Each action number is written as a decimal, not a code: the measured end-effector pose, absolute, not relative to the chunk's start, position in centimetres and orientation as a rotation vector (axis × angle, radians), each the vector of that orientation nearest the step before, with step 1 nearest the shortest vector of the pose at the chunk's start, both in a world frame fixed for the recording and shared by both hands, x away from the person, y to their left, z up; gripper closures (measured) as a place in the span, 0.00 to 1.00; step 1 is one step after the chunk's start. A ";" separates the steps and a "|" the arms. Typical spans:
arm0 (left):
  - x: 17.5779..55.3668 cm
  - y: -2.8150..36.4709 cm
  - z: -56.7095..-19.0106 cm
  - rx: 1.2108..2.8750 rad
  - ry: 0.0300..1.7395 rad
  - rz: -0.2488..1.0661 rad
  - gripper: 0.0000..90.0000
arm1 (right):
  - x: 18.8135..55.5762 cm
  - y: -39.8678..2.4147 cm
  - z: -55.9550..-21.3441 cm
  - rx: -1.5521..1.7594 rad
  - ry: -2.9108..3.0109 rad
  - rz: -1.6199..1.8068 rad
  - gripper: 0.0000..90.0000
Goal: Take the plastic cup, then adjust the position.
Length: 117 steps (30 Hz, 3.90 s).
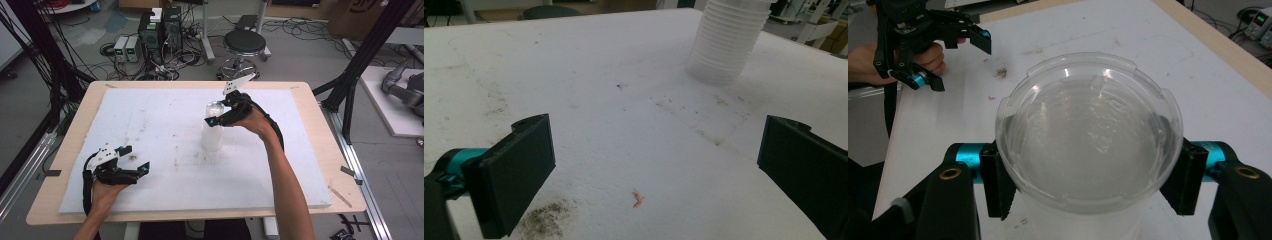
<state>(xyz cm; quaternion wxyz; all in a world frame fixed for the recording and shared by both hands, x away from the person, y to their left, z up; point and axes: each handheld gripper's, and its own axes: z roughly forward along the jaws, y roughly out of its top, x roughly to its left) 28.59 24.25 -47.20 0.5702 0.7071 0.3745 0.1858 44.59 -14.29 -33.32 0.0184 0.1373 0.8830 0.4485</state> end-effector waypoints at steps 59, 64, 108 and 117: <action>28.6 24.3 -47.2 1.654 0.880 0.426 0.02 | 34.1 -15.7 -26.0 0.250 2.549 1.594 0.45; 28.6 24.4 -47.2 1.652 0.882 0.419 0.02 | 32.9 -15.3 -27.7 0.235 2.526 1.621 0.45; 28.5 24.4 -47.2 1.646 0.864 0.426 0.02 | 32.9 -14.6 -35.4 0.277 2.495 1.791 0.46; 28.6 24.7 -47.2 1.633 0.846 0.396 0.02 | 33.0 -14.7 -35.4 0.273 2.507 1.778 0.46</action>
